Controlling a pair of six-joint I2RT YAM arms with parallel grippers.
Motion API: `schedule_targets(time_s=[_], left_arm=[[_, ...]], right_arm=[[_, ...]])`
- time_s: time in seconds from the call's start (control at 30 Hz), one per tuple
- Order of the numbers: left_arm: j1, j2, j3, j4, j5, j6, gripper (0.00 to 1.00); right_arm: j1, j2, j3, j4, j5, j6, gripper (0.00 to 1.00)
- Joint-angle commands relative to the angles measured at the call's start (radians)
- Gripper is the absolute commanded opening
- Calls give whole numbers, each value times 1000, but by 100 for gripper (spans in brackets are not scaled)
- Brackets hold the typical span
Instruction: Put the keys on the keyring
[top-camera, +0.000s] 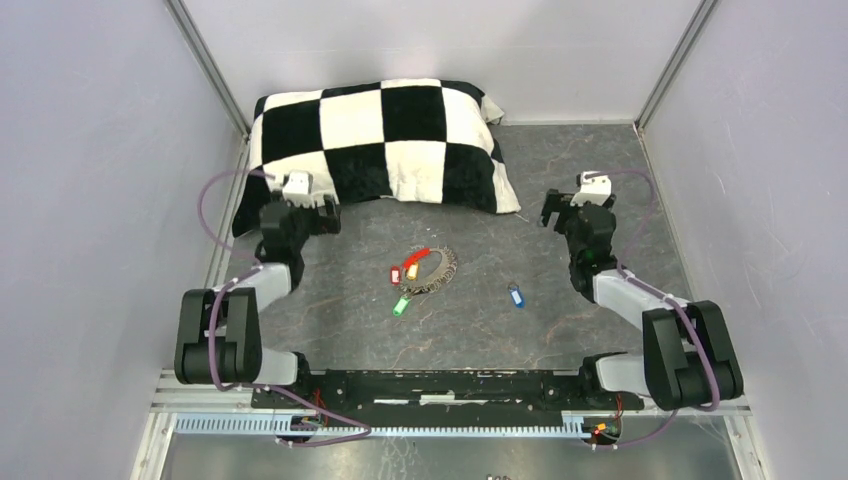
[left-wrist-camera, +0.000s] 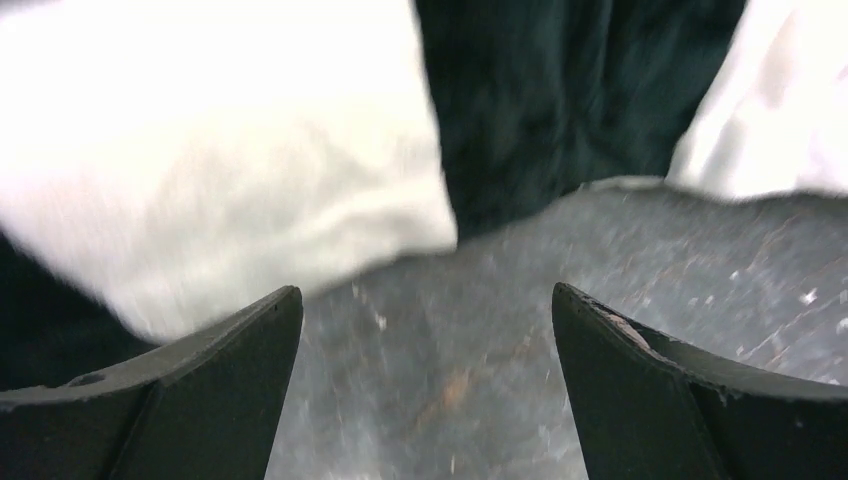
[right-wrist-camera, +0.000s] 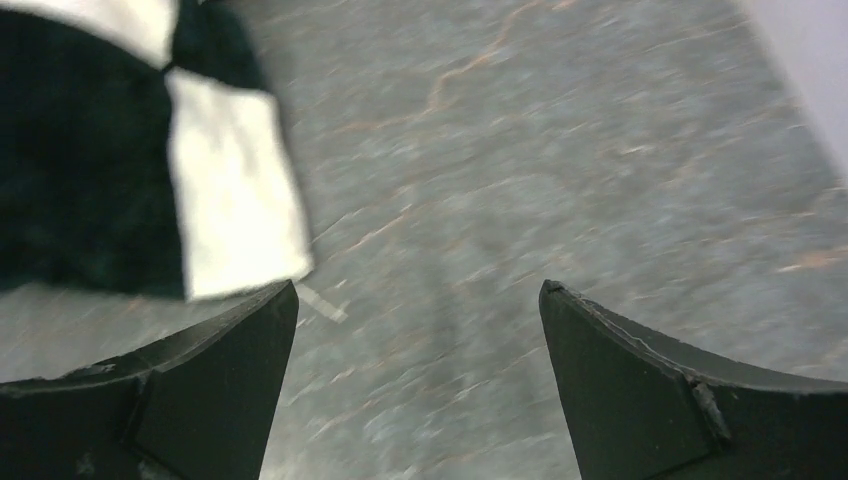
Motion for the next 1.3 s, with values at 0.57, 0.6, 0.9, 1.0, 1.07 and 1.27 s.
schedule_targets(time_s=[0.57, 0.6, 0.9, 1.0, 1.07, 1.27], left_arm=[[-4, -153, 395, -1079, 369, 242, 100], [-6, -158, 395, -1087, 373, 246, 100], [-12, -179, 400, -1128, 364, 272, 97], [-12, -183, 405, -1142, 369, 279, 95], [-14, -186, 411, -1157, 375, 288, 94], [-14, -204, 426, -1204, 400, 331, 87]], right_arm=[[597, 246, 208, -310, -362, -187, 58], [606, 251, 209, -311, -368, -190, 57], [644, 315, 234, -314, -362, -206, 46], [644, 338, 251, -316, -359, -207, 41], [645, 346, 259, -320, -357, -210, 37], [644, 341, 268, -326, -369, -217, 5]])
